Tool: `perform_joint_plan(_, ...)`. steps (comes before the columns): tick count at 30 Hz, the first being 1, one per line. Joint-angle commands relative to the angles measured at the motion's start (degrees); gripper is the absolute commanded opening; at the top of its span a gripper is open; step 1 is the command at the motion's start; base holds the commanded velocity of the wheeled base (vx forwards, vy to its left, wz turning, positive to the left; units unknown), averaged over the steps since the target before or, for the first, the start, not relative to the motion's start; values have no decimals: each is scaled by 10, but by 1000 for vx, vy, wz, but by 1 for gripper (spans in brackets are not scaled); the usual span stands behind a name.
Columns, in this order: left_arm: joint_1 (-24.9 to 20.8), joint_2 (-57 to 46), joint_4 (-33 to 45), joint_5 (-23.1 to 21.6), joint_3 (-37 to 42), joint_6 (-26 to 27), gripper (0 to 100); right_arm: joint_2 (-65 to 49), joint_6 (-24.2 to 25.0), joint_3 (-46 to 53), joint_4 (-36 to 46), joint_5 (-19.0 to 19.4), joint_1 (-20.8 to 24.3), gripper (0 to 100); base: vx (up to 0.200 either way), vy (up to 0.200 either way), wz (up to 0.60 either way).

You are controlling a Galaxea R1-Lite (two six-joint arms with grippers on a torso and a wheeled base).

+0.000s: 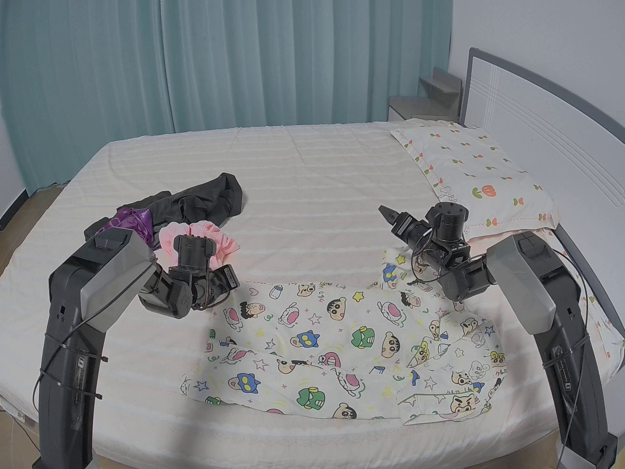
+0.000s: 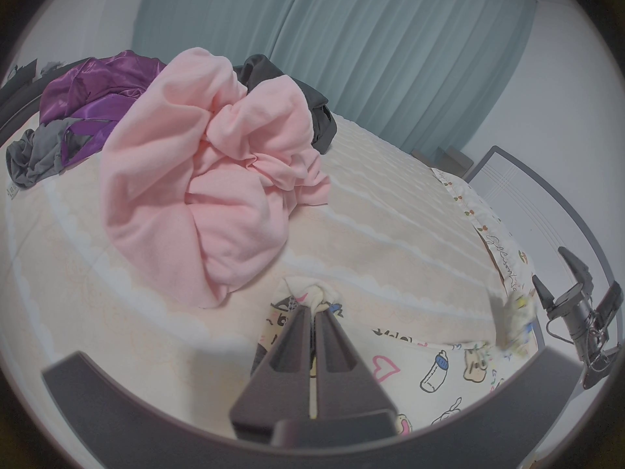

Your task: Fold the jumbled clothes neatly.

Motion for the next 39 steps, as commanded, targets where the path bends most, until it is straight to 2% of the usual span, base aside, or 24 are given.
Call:
perform_joint_plan(1,0,1,0,1,2,-1,0,33,-44,-21,34,-14,-2,100,0,0,0)
perform_joint_plan(9,1,2,0,1,2,-1,0,29,-62,-14,35,-38,-33,100,0,0,0)
perform_joint_plan(12,1,2,0,1,5,-1,0,-9,-63,30,36,-34,-57,100,0,0,0)
perform_joint_plan(15,1,0,0,1,7,-1,0,-54,-70,94,37,1,-84,100,0,0,0)
perform_joint_plan(16,1,0,0,1,7,-1,0,-54,-70,94,37,1,-84,100,0,0,0)
perform_joint_plan(17,1,-3,-1,2,10,-1,0,-88,-76,143,38,67,-108,100,0,0,0)
perform_joint_plan(18,1,-4,-1,2,12,-1,0,-105,-79,163,43,101,-123,100,0,0,0)
perform_joint_plan(20,1,-6,-1,2,13,-1,0,-120,-83,179,52,134,-133,100,0,0,0)
perform_joint_plan(21,2,-10,-1,2,13,-1,0,-133,-89,191,79,171,-146,100,0,0,0)
perform_joint_plan(22,3,-14,-1,2,13,-1,0,-134,-101,194,96,182,-153,100,0,0,0)
perform_joint_plan(26,5,-22,2,2,14,-1,0,-123,-160,197,119,190,-161,100,0,0,0)
perform_joint_plan(28,7,-22,2,3,14,-1,0,-119,-174,204,129,201,-160,100,0,0,0)
perform_joint_plan(33,8,-25,2,3,19,-1,0,-110,-192,216,131,215,-152,100,0,0,0)
perform_joint_plan(34,8,-25,2,2,23,-1,0,-99,-201,216,126,214,-135,100,0,0,0)
perform_joint_plan(39,8,-25,2,2,24,-1,0,-76,-204,198,127,210,-108,100,0,0,0)
